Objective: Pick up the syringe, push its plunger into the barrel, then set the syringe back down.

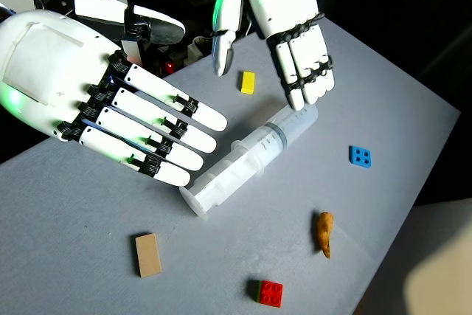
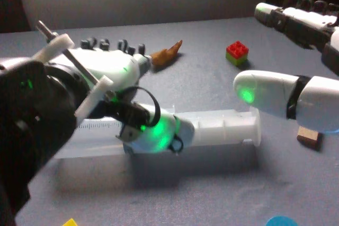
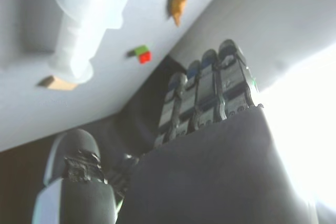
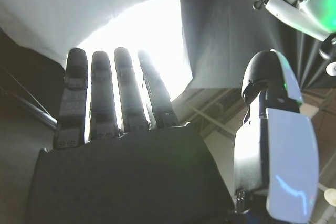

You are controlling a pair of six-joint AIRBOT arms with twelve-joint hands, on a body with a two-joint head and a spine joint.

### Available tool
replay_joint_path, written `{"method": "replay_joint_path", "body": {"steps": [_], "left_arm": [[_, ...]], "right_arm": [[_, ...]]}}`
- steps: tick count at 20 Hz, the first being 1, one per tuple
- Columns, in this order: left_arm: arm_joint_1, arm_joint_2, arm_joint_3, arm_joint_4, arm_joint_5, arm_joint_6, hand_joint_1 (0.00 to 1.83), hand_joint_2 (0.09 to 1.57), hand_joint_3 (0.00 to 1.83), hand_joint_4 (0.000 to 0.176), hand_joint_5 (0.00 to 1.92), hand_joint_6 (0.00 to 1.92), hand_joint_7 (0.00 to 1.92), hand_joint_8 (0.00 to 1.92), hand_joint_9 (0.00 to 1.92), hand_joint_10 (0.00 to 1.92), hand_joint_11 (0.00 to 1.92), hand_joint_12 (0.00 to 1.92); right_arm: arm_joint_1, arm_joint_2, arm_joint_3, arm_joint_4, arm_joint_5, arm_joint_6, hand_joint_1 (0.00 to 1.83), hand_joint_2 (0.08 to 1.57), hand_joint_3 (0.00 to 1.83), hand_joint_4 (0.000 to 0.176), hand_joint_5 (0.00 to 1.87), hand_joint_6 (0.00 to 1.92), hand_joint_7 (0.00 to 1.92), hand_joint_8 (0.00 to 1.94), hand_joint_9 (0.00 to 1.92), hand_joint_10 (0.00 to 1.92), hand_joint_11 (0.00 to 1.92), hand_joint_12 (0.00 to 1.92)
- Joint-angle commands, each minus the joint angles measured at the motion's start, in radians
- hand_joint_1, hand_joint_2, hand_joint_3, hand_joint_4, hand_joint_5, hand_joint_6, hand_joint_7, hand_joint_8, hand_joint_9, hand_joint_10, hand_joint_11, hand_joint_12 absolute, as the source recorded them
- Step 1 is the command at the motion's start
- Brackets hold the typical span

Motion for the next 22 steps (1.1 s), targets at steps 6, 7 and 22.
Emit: {"method": "replay_joint_path", "body": {"steps": [6, 7, 22], "left_arm": [[0.060, -0.079, 0.020, 0.135, -0.013, -0.056, 0.69, 1.04, 0.00, 0.031, 0.01, 0.00, 0.00, 0.00, 0.00, 0.00, 0.00, 0.00], [0.076, -0.095, 0.026, 0.145, -0.015, -0.071, 0.74, 1.05, 0.00, 0.025, 0.03, 0.01, 0.00, 0.00, 0.01, 0.00, 0.00, 0.00], [0.238, -0.258, 0.195, 0.275, -0.113, -0.313, 0.77, 1.10, 0.01, 0.001, 0.00, 0.00, 0.00, 0.00, 0.00, 0.00, 0.00, 0.00]], "right_arm": [[0.000, 0.008, -0.004, -0.058, 0.147, 0.174, 0.18, 1.01, 0.00, 0.000, 0.13, 0.00, 0.13, 0.00, 0.11, 0.00, 0.00, 0.35], [-0.002, 0.009, -0.003, -0.058, 0.156, 0.177, 0.17, 1.01, 0.00, 0.000, 0.13, 0.00, 0.14, 0.00, 0.11, 0.00, 0.00, 0.37], [-0.004, 0.009, -0.002, -0.022, 0.124, 0.279, 0.17, 1.04, 0.00, 0.000, 0.12, 0.00, 0.12, 0.00, 0.11, 0.00, 0.00, 0.35]]}}
